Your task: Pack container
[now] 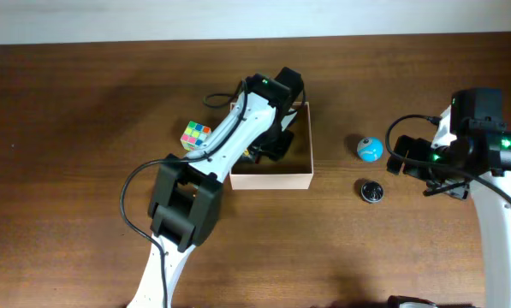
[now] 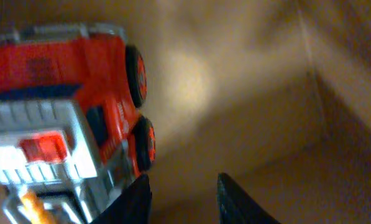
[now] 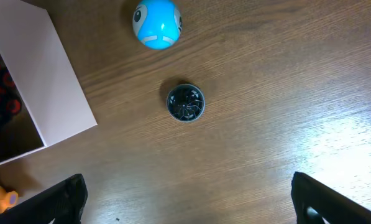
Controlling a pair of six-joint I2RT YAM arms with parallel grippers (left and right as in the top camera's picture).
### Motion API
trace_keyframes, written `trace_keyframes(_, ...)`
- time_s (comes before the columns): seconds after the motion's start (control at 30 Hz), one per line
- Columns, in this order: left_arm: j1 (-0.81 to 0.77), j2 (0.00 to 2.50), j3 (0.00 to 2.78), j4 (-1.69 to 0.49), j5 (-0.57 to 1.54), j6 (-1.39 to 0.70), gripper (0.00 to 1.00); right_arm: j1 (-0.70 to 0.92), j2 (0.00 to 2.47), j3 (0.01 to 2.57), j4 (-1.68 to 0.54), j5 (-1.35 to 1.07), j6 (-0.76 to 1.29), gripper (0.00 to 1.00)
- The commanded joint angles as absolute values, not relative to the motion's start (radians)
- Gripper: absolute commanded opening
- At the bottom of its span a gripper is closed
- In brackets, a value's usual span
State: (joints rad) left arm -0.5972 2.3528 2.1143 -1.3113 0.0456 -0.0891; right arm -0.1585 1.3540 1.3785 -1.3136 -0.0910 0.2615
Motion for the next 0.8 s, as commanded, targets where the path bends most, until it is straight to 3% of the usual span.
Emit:
trace_keyframes(0.0, -0.595, 2.358, 2.104, -1.271, -0.028, -0.073, 0.36, -0.167, 1.355, 1.397, -1.322, -0.074, 0.26, 0.99)
trace_keyframes(0.43, -0.595, 2.358, 2.104, -1.232, -0.242, -0.424, 0.38, -0.167, 1.355, 1.397, -1.333, -0.074, 0.26, 0.98)
trace_keyframes(0.7, -0.595, 2.358, 2.104, -1.206, -0.27, -0.486, 0.44, -0.167, 1.355, 1.397, -1.333, -0.073, 0.26, 0.99)
trace_keyframes(0.77, -0.595, 2.358, 2.11, -1.201, -0.27, -0.484, 0.5, -0.167, 1.355, 1.397, -1.333, -0.067, 0.259, 0.99)
